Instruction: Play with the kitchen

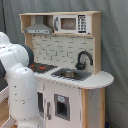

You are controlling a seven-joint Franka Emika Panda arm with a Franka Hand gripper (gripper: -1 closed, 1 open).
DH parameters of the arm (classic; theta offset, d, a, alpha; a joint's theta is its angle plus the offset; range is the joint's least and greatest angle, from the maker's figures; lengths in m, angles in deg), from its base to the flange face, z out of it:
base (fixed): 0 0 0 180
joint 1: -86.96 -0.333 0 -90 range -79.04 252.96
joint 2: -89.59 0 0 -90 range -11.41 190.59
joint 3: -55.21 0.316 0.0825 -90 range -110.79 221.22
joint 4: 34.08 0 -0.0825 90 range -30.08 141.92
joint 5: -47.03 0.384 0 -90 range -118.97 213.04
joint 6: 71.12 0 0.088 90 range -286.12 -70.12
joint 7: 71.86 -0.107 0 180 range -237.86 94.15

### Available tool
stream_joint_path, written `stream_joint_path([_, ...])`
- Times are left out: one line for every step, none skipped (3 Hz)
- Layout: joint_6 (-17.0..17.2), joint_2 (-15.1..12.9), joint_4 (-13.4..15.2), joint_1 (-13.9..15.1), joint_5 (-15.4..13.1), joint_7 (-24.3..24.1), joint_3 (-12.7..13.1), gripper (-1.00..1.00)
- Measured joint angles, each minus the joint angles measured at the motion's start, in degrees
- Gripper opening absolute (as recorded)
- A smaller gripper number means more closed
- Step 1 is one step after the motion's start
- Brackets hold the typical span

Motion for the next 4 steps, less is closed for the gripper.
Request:
stream_joint_path([1.0, 2.5, -0.5, -4.5, -2.9, -1.1, 0.0, 1.00])
stream_joint_path([2.0, 4.4, -1.2, -8.5, -6.8, -1.3, -0.1, 1.00])
stream_joint_path([1.9, 7.9, -1.3, -11.1, -11.4, -1.2, -0.2, 1.00])
stream_joint_path([1.5, 13.0, -2.7, -11.9, -14.6, -0.4, -0.2, 1.00])
